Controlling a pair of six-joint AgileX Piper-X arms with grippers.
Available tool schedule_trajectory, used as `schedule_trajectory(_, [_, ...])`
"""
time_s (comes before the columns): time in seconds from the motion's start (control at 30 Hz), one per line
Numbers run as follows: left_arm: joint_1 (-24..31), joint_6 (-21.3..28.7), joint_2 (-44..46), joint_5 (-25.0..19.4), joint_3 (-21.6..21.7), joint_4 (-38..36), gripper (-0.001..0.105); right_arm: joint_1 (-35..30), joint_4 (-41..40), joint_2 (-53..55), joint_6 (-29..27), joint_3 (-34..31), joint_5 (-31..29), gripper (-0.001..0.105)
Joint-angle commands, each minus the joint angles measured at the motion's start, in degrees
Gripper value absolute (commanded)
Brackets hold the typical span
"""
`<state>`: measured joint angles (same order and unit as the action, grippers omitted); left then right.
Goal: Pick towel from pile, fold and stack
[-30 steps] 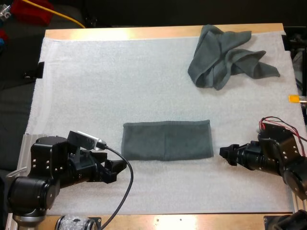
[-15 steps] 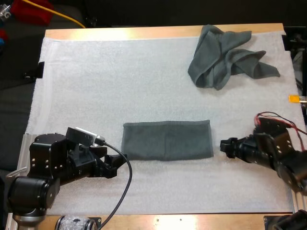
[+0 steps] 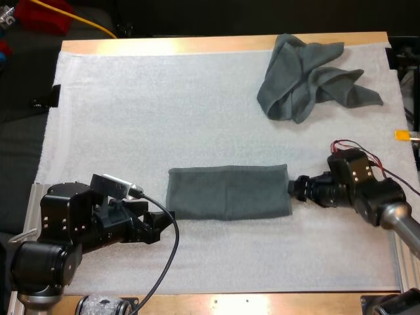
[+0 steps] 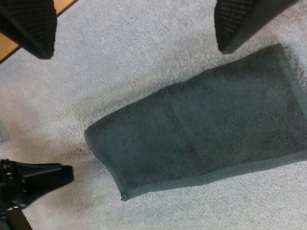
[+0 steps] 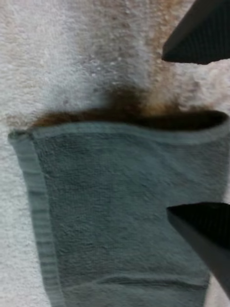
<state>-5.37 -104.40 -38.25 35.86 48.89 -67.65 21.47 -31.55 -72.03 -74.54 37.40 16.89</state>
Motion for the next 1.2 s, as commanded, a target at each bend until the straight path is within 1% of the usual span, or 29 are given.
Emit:
schedule_trajectory(0.0, [-0.3, -0.4, 0.1, 1.1, 0.3, 0.2, 0.066, -0.8, 1.8, -1.1, -0.4, 0.6, 2.8, 0.061])
schedule_trajectory(0.23, [-0.3, -0.6, 0.1, 1.2, 0.3, 0.2, 0.066, -1.5, 8.9, -8.6, 0.1, 0.6, 10.2, 0.061])
schedule_trajectory(0.47, [-0.3, -0.6, 0.1, 1.2, 0.3, 0.2, 0.066, -1.5, 9.2, -14.2, 0.3, 0.6, 10.5, 0.061])
schedule_trajectory(0.6, [-0.3, -0.6, 0.1, 1.2, 0.3, 0.2, 0.066, -1.4, 10.1, -15.7, 0.3, 0.6, 13.9, 0.061])
schedule_trajectory(0.67, [-0.3, -0.6, 0.1, 1.2, 0.3, 0.2, 0.066, -1.3, 9.9, -16.3, 0.3, 0.6, 14.1, 0.061])
schedule_trajectory(1.0, [-0.3, -0.6, 0.1, 1.2, 0.3, 0.2, 0.066, -1.3, 10.4, -21.1, 2.8, 0.6, 23.6, 0.061])
schedule_trajectory(1.17, [-0.3, -0.7, 0.1, 1.2, 0.3, 0.2, 0.066, -1.3, 10.8, -21.3, 4.2, 0.6, 26.7, 0.061])
